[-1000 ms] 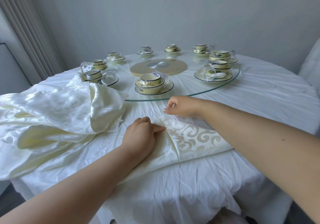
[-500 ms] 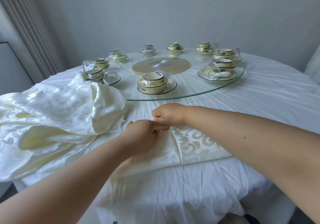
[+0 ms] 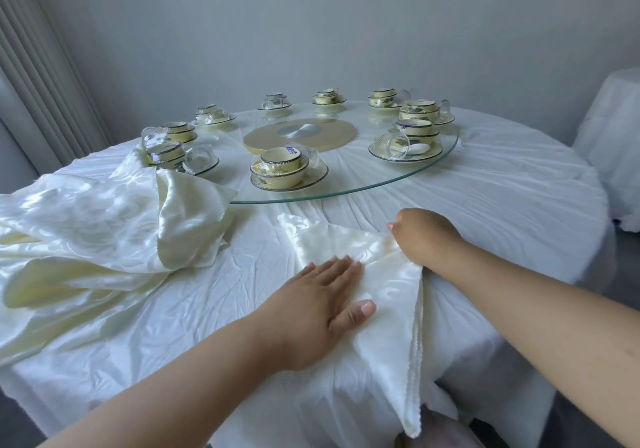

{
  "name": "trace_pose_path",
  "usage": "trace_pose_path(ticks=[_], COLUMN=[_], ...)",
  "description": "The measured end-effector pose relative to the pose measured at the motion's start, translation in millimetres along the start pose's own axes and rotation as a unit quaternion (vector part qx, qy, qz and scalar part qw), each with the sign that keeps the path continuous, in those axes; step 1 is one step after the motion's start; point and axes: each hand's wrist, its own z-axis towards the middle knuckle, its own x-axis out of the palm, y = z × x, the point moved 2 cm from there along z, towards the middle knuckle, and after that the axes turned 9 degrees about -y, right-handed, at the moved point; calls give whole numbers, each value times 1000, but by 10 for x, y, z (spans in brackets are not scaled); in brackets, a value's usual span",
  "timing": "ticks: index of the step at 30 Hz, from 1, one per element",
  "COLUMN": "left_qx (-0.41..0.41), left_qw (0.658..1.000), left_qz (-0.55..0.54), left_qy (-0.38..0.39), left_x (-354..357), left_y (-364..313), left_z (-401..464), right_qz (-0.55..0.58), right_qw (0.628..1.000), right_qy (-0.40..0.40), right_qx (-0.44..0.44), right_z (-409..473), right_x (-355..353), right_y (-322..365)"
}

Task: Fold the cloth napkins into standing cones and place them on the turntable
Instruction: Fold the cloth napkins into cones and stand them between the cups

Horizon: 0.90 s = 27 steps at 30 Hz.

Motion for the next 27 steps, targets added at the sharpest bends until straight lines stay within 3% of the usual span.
trace_pose_path(ticks=[4,6,7,8,9,11,13,15,19,23,27], left_qx=[19,20,21,21,20,18,19,20,13,19,13], left_qw=[999,999,999,999,999,999,999,999,1000,999,1000], left_qz=[46,47,47,47,46,45,44,40,26,27,14], left_qy=[-1,-2,-2,-2,-1,0,-2,-6,6,6,3], left_x=[98,93,90,91,90,91,82,79,74,69,83], left_y=[70,61,55,52,54,59,58,53,52,57,60], left_z=[11,20,28,29,31,27,24,21,22,28,26], right_qz=[-136,-152,-96,2,134,346,370,344,273,238,271], right_qw=[991,975,958,939,931,895,861,848,880,907,889], right_qy=[-7,-143,-221,-251,-191,91,279,351,314,213,74], right_qx=[-10,-79,-154,-234,-282,-266,-209,-198,-229,-276,-363], right_z=[-134,-165,-198,-251,-307,-420,-455,-420,-322,-310,-578], right_x=[-86,-195,-245,-294,-331,-301,-168,-8,-35,-98,-254], right_y=[-27,85,181,291,388,570,628,553,273,-26,-104])
